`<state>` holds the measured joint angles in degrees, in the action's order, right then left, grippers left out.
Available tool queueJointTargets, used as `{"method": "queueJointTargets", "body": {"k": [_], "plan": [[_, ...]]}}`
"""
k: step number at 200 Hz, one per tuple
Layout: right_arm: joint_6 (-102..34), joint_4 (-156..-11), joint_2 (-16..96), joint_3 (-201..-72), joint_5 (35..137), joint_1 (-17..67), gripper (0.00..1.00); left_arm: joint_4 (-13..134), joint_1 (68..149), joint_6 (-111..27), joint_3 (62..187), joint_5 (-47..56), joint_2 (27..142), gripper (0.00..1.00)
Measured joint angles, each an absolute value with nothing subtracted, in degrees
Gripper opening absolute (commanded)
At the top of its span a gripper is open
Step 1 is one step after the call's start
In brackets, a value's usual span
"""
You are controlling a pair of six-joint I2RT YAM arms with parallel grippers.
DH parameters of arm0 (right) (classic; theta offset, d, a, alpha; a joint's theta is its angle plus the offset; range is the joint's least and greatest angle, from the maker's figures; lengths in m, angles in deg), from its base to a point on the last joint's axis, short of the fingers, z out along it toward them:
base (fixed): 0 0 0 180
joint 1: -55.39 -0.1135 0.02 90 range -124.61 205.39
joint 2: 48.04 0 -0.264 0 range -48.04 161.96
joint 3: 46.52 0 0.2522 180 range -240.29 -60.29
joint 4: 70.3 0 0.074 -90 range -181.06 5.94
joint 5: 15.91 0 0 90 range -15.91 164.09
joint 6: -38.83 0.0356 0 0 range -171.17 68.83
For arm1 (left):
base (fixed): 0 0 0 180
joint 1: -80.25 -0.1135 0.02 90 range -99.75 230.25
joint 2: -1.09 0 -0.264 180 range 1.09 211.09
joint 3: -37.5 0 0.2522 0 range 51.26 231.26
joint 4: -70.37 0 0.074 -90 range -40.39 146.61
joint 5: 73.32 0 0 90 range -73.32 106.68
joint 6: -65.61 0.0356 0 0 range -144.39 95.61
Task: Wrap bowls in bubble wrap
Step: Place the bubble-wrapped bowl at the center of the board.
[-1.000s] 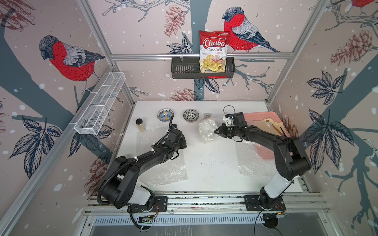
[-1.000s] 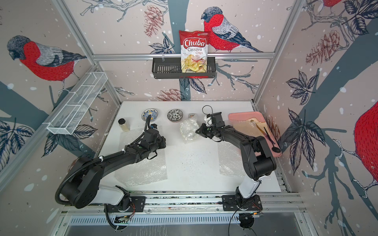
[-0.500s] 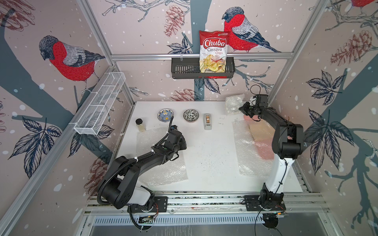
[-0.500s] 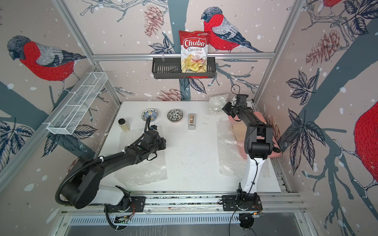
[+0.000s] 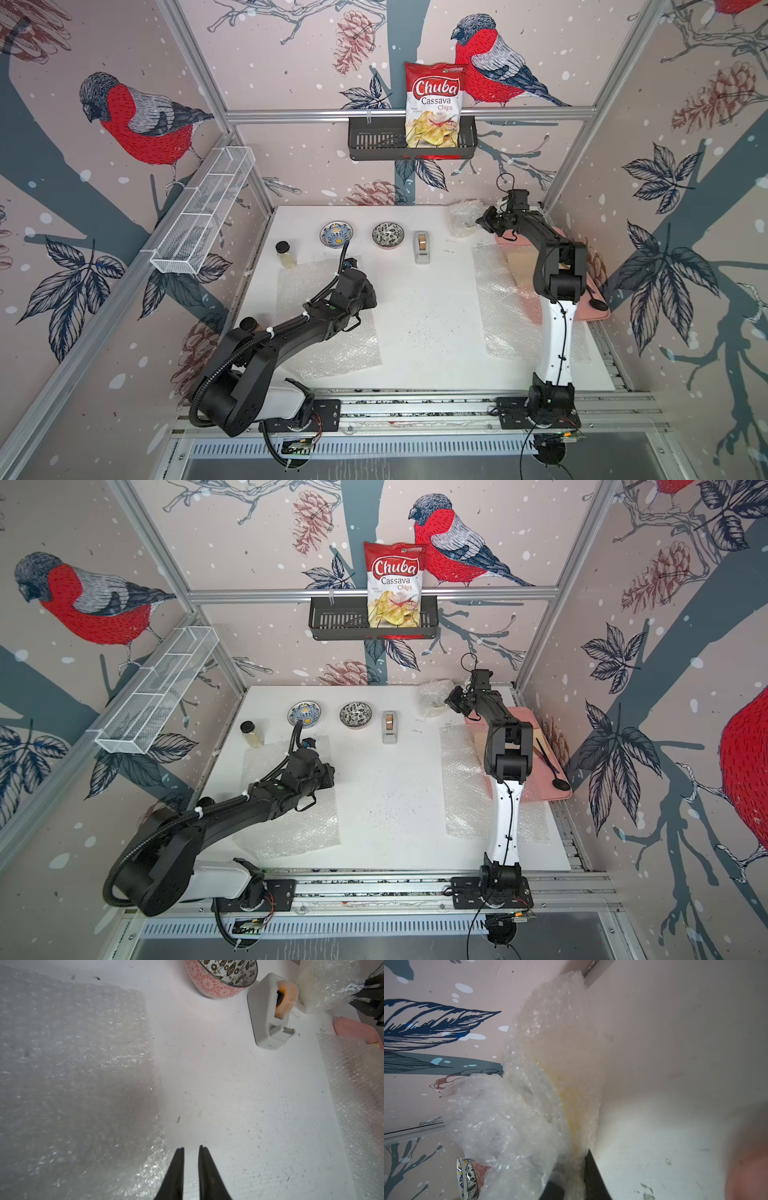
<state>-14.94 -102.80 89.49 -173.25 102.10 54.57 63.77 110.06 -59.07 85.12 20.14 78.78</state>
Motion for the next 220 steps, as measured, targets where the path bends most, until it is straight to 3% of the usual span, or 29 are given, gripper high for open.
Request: {"method": "queueJointTargets", "body": {"k": [22,42,115,160,220], "plan": [[-14.8,-102.9,89.6,-173.9,102.6,54.4,0.49,63.8,110.1,-59.0,85.1,20.2,78.8,0.19],[-15.0,-103.0,89.3,-174.1,102.9,54.3,0.58,63.7,110.1,-59.0,85.1,20.3,78.7,0.19],[-19.0,-104.7,77.5,-167.4,100.2,55.0,0.64,63.5,110.1,-59.0,85.0,21.2,77.4,0.19],[-22.0,-103.4,63.4,-147.2,95.3,53.6,0.62,63.9,110.1,-59.0,84.3,21.2,76.7,0.2],[-27.0,-104.3,48.0,-120.1,83.0,43.8,0.6,66.8,110.1,-58.3,82.0,19.9,74.5,0.21]]}}
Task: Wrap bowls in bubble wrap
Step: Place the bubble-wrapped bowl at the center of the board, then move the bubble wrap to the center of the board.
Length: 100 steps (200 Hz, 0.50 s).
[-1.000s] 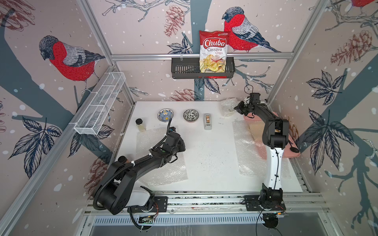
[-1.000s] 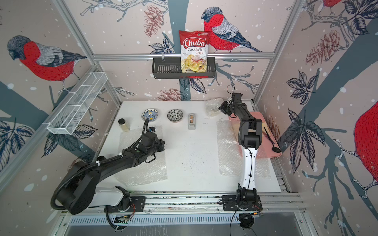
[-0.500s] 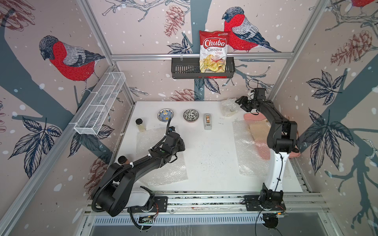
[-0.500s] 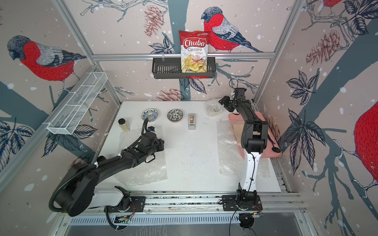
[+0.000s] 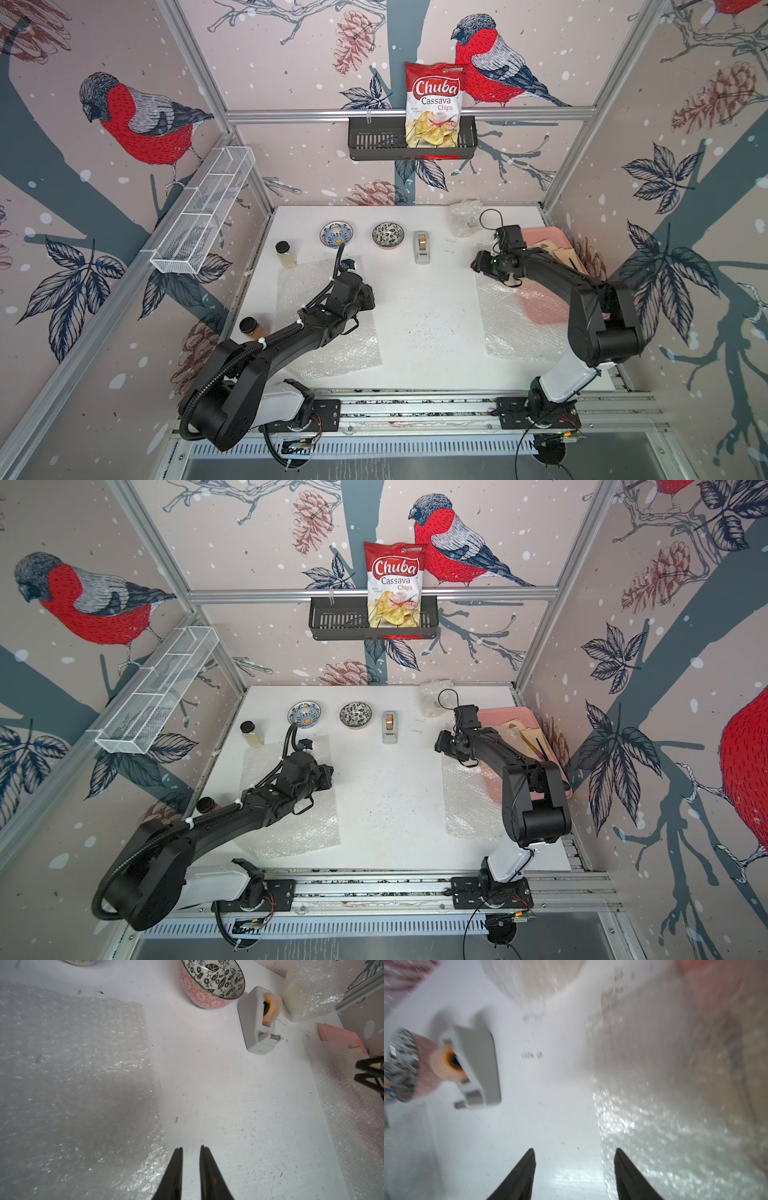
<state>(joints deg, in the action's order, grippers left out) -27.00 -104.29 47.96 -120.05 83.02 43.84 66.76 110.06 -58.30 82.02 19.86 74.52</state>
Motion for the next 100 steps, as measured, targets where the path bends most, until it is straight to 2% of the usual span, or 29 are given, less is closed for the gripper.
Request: {"method": "queueJointTargets", "body": {"k": [32,46,59,71,100], "plan": [[-26.9,-103.2,46.7,-110.9,78.3,41.3,0.56,68.3,110.1,-57.4,81.7,19.7,74.4,0.21],[-26.7,-99.9,46.8,-109.5,76.7,39.9,0.48,68.4,110.1,-57.3,81.7,19.7,74.4,0.21],[-26.8,-97.9,47.2,-108.6,74.8,38.8,0.33,68.4,110.2,-57.0,81.7,19.7,74.4,0.21],[-26.6,-97.0,47.5,-108.2,72.6,37.7,0.23,68.3,110.2,-56.9,81.6,19.7,74.2,0.21],[-25.3,-95.2,47.5,-107.8,71.2,33.8,0.17,68.4,110.3,-56.9,80.6,19.8,73.0,0.22]]}}
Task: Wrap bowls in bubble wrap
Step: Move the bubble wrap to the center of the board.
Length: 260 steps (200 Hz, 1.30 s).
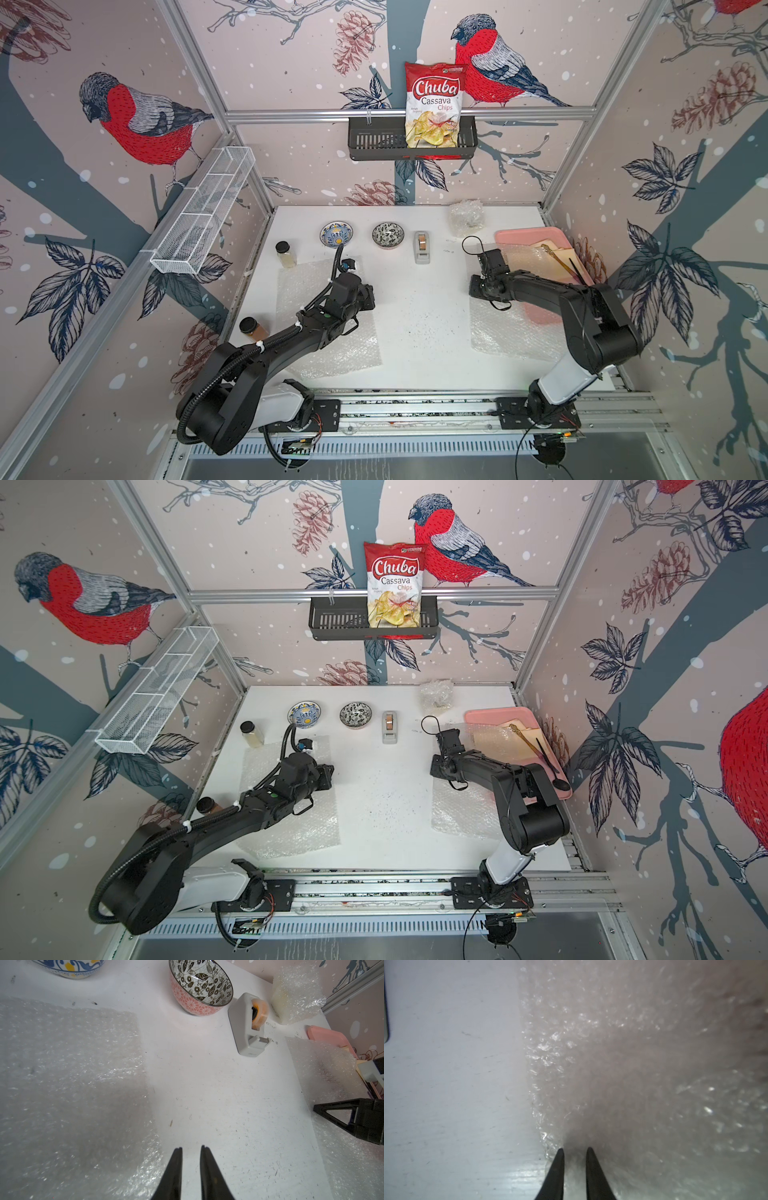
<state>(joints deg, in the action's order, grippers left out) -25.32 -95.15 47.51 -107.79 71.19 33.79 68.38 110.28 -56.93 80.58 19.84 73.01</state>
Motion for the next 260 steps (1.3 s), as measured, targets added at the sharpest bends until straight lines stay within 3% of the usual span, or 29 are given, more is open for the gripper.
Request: {"method": "queueJointTargets", "body": {"k": [75,130,187,260], "plan": [[-18.0,-102.2,43.8,-106.9,78.0,19.7,0.16,68.4,110.3,-57.0,78.6,21.0,71.5,0.22],[-12.1,-98.1,49.6,-111.5,85.5,10.9,0.16,69.2,110.3,-57.0,79.0,21.0,71.8,0.22],[-9.0,-93.9,53.4,-115.3,89.7,8.7,0.17,69.1,110.3,-57.3,79.1,21.4,70.6,0.23],[-9.3,-91.9,52.2,-118.5,92.0,9.1,0.31,65.0,109.9,-58.5,88.1,22.8,76.7,0.38]]}}
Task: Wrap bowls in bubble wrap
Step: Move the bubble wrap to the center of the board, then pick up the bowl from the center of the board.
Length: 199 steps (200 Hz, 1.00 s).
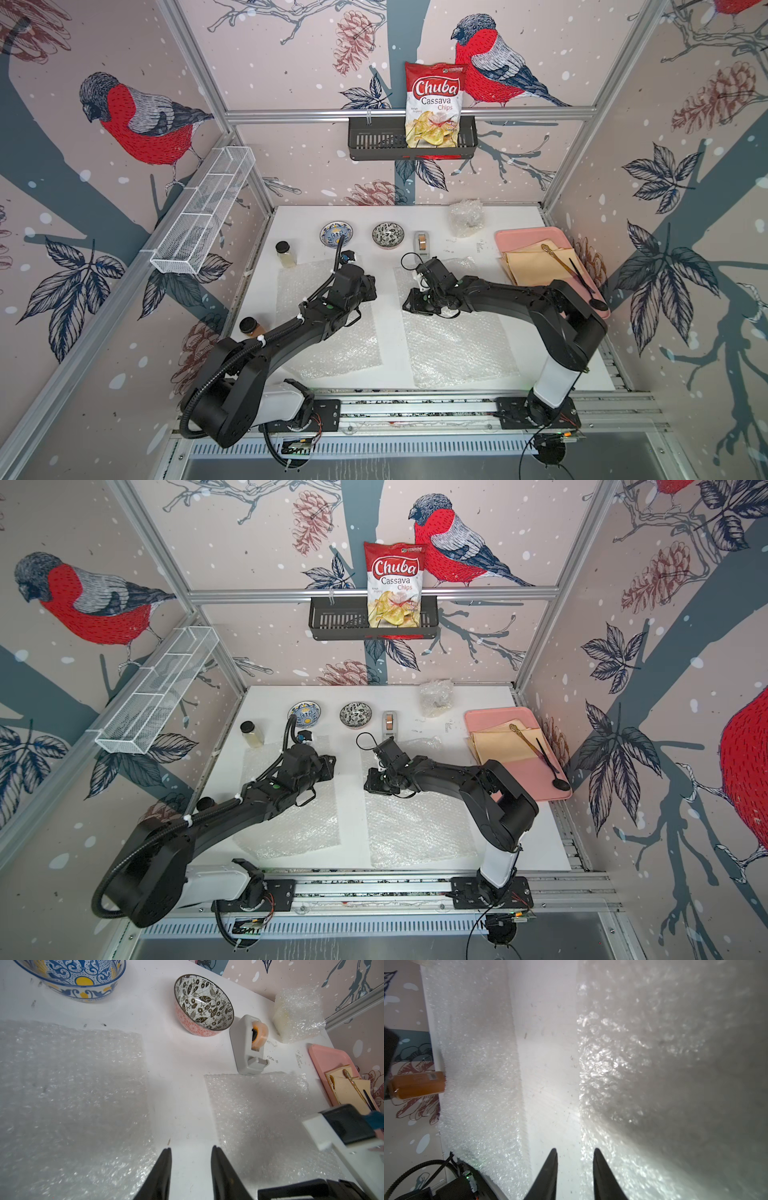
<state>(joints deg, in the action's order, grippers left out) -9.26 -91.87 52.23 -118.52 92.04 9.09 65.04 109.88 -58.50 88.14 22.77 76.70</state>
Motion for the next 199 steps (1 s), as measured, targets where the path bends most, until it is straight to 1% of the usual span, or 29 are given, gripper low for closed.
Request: {"method": "queueJointTargets", "body": {"k": [23,43,84,110,151,169,181,187,199], "plan": [[-10.7,-91.9,47.6,-117.9,91.8,11.2,0.31,63.3,108.8,-58.6,95.3,22.9,82.9,0.4],[-11.9,-92.3,44.5,-116.3,91.0,14.2,0.32,61.0,106.8,-58.8,103.5,22.2,90.8,0.41],[-14.8,-94.7,38.2,-111.4,89.4,21.3,0.34,55.4,101.8,-59.9,120.9,16.4,106.8,0.46],[-16.6,-95.7,34.7,-107.9,89.3,25.4,0.35,52.7,99.6,-60.8,127.3,13.7,112.4,0.46],[-18.2,-96.2,31.2,-103.9,89.9,30.4,0.35,49.5,99.1,-61.0,136.3,11.7,119.8,0.45],[-19.4,-96.1,30.3,-102.9,90.4,32.2,0.35,48.1,98.9,-60.9,140.2,10.8,123.3,0.42],[-19.7,-96.1,29.7,-102.1,90.8,33.0,0.35,46.7,98.9,-60.6,143.1,10.9,125.6,0.37],[-19.7,-96.1,29.5,-101.7,91.0,33.4,0.35,46.1,98.9,-60.3,144.2,10.9,126.5,0.32],[-19.9,-96.1,28.6,-100.7,91.5,34.2,0.35,45.3,98.9,-60.3,145.3,10.9,127.4,0.13]]}}
